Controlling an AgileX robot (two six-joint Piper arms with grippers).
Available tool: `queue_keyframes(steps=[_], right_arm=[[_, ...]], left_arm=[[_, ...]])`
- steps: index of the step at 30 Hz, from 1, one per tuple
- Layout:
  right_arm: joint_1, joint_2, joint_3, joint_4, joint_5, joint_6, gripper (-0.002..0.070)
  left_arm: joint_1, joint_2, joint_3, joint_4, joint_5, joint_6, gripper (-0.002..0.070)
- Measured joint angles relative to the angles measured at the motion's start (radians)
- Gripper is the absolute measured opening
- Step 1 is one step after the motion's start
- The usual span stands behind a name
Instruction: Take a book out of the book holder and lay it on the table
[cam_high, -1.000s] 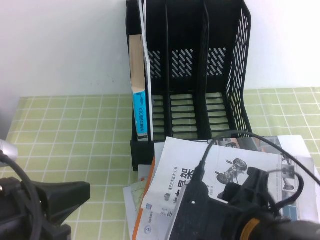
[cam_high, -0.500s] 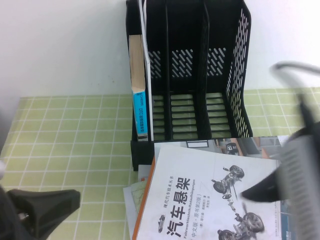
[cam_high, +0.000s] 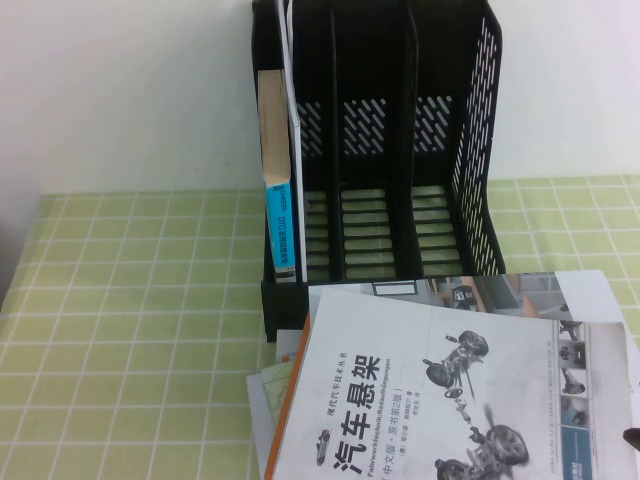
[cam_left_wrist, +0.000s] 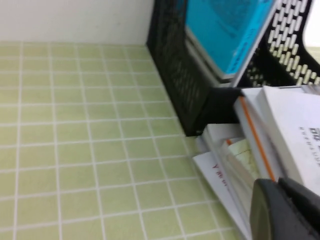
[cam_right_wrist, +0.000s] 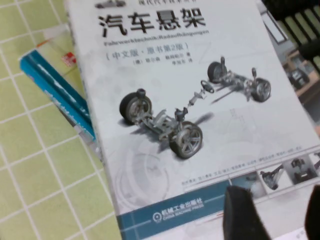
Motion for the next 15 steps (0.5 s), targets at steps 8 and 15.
queue_keyframes(steps=[8, 15], right_arm=[[-0.068, -0.088, 0.205, 0.014, -0.216, 0.171, 0.0037], [-0.068, -0.151, 0.239, 0.027, -0.264, 0.193, 0.0001]], left_arm=[[0.000, -0.149, 0.140, 0.044, 0.016, -0.117, -0.0003], [0.000, -0.163, 0.153, 0.102, -0.013, -0.123, -0.0003]])
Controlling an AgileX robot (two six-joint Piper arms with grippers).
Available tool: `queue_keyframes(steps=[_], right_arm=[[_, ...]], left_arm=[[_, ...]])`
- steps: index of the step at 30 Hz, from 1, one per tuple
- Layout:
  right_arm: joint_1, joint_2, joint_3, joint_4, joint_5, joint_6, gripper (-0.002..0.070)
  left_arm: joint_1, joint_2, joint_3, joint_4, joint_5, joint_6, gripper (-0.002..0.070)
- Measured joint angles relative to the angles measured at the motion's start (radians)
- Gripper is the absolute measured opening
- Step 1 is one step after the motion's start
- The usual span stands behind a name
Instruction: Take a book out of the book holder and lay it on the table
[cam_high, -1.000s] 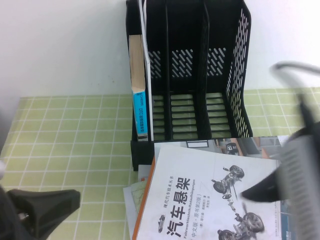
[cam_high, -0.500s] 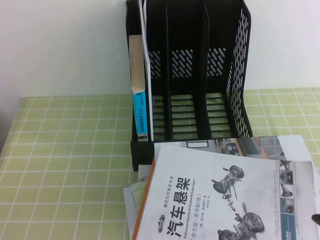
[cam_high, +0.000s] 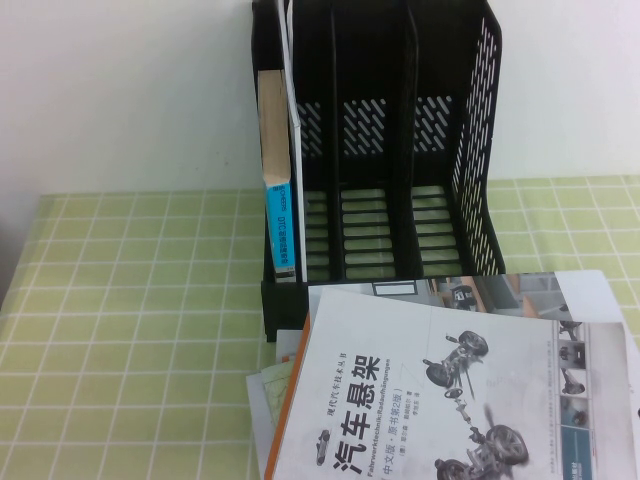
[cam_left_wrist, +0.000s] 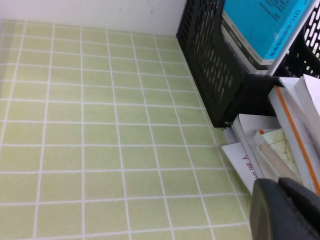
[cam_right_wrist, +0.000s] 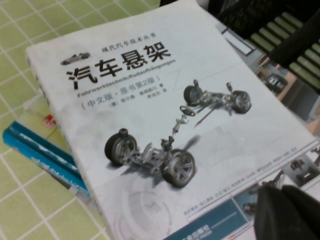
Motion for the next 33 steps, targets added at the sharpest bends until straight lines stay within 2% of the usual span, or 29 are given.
queue_keyframes(steps=[33], right_arm=[[0.000, -0.011, 0.000, 0.009, 0.003, 0.004, -0.0001]], left_arm=[[0.000, 0.000, 0.000, 0.022, -0.009, -0.001, -0.0002]])
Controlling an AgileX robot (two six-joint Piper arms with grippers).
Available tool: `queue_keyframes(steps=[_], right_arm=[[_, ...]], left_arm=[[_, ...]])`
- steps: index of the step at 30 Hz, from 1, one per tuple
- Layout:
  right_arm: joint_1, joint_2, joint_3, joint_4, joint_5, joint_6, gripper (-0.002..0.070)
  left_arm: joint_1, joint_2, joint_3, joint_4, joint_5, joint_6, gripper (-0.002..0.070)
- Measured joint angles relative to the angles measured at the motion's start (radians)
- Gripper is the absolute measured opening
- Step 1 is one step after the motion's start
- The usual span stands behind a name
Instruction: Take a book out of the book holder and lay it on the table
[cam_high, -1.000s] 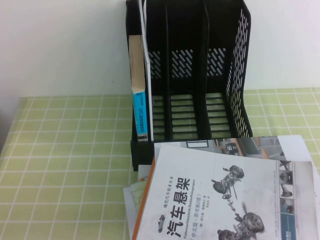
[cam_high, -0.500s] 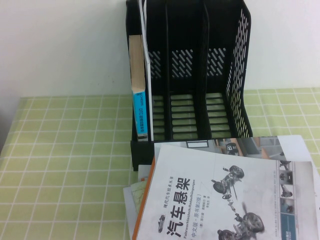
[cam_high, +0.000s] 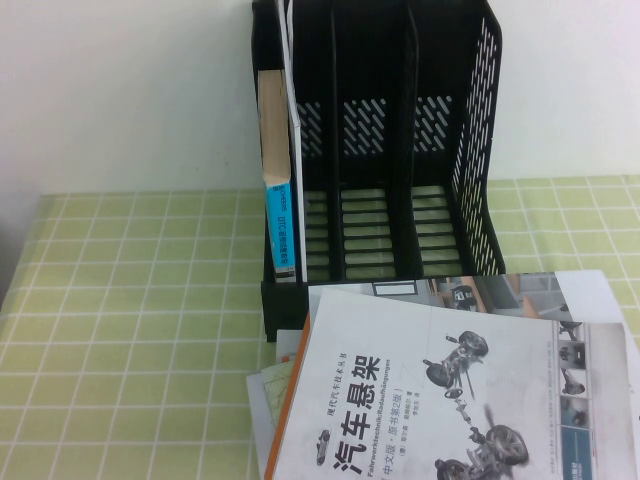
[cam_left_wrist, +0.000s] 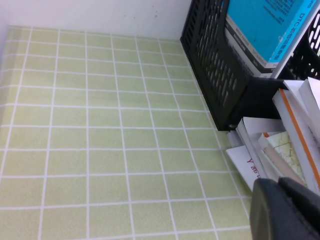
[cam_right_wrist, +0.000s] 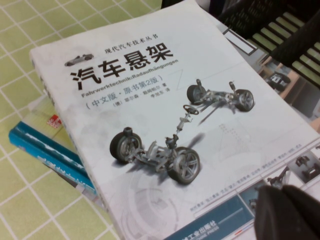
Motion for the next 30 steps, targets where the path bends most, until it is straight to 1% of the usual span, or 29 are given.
queue_keyframes(steps=[3, 6, 7, 10, 11, 13, 15, 17, 20, 23, 27, 30], right_arm=[[0.000, 0.000, 0.000, 0.000, 0.000, 0.000, -0.0001], [0.000, 0.000, 0.000, 0.000, 0.000, 0.000, -0.0001], [0.000, 0.000, 0.000, 0.000, 0.000, 0.000, -0.0001], [0.000, 0.000, 0.000, 0.000, 0.001, 0.000, -0.0001], [0.000, 0.000, 0.000, 0.000, 0.001, 0.000, -0.0001], [0.000, 0.000, 0.000, 0.000, 0.001, 0.000, -0.0001], [0.000, 0.000, 0.000, 0.000, 0.001, 0.000, -0.0001], [0.000, 0.000, 0.000, 0.000, 0.001, 0.000, -0.0001], [0.000, 0.000, 0.000, 0.000, 0.002, 0.000, -0.0001], [0.000, 0.000, 0.000, 0.006, 0.002, 0.000, -0.0001], [0.000, 0.000, 0.000, 0.006, 0.004, 0.000, -0.0001], [0.000, 0.000, 0.000, 0.006, 0.004, 0.000, -0.0001]], left_arm=[[0.000, 0.000, 0.012, -0.006, -0.028, 0.007, -0.0002], [0.002, 0.000, 0.067, 0.047, -0.101, 0.017, -0.0002], [0.004, 0.000, 0.089, 0.073, -0.133, -0.010, -0.0003], [0.041, 0.000, 0.178, 0.176, -0.228, -0.159, -0.0003], [0.061, 0.000, 0.210, 0.191, -0.257, -0.198, -0.0003], [0.106, 0.000, 0.267, 0.176, -0.311, -0.226, -0.0002], [0.161, -0.004, 0.332, 0.127, -0.379, -0.216, -0.0002], [0.183, -0.015, 0.378, 0.100, -0.436, -0.185, -0.0002], [0.169, -0.053, 0.423, 0.086, -0.468, -0.128, -0.0003], [0.159, -0.097, 0.429, 0.088, -0.444, -0.099, -0.0003], [0.179, -0.109, 0.429, 0.090, -0.415, -0.051, -0.0003], [0.190, -0.111, 0.429, 0.081, -0.413, -0.042, -0.0003]])
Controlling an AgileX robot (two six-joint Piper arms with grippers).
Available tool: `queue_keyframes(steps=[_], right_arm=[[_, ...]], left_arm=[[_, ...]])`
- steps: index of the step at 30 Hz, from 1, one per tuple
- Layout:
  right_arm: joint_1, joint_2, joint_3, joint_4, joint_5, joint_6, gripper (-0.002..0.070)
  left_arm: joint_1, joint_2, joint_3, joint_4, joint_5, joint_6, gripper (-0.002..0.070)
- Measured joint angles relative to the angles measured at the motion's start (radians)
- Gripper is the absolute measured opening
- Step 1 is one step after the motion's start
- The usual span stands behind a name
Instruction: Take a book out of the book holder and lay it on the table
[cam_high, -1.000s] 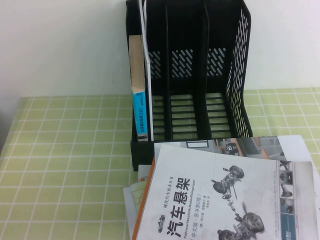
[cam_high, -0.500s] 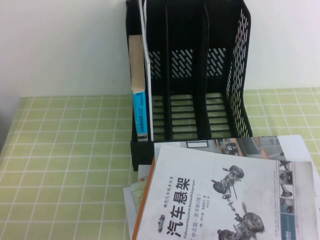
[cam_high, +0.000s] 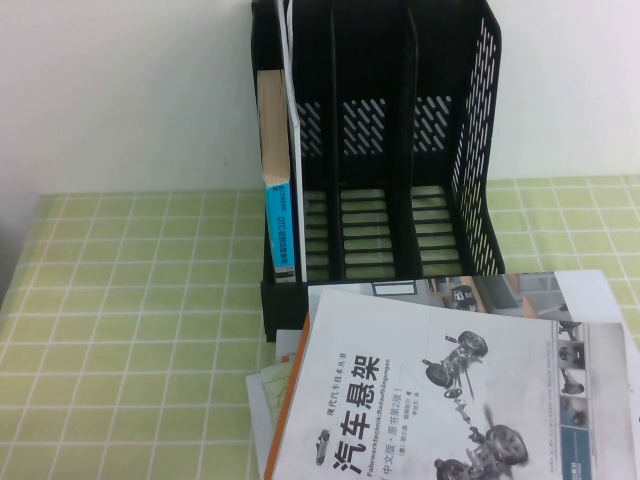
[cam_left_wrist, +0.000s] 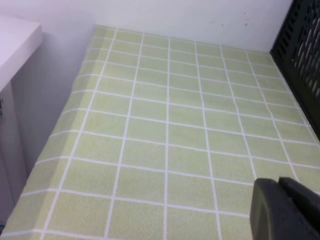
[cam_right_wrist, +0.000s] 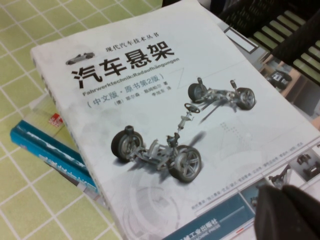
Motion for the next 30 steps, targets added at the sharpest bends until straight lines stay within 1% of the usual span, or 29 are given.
queue_keyframes(steps=[18, 21, 25, 27, 30], right_arm=[[-0.012, -0.020, 0.002, 0.000, 0.000, 0.000, -0.0001], [-0.063, -0.073, 0.008, 0.002, 0.004, 0.000, -0.0001], [-0.185, -0.181, 0.010, -0.006, -0.003, -0.007, -0.0001], [-0.249, -0.233, 0.033, -0.027, -0.042, -0.007, -0.0001], [-0.353, -0.316, 0.119, -0.040, -0.138, 0.007, -0.0001]], left_arm=[[0.002, 0.000, 0.000, -0.002, 0.001, 0.002, -0.0003], [0.002, 0.000, 0.000, -0.002, 0.001, 0.002, -0.0003], [0.002, 0.000, 0.000, -0.002, 0.001, 0.004, -0.0003], [0.002, 0.000, 0.000, -0.002, 0.001, 0.004, -0.0003], [0.002, 0.000, 0.000, -0.002, 0.001, 0.004, -0.0003]])
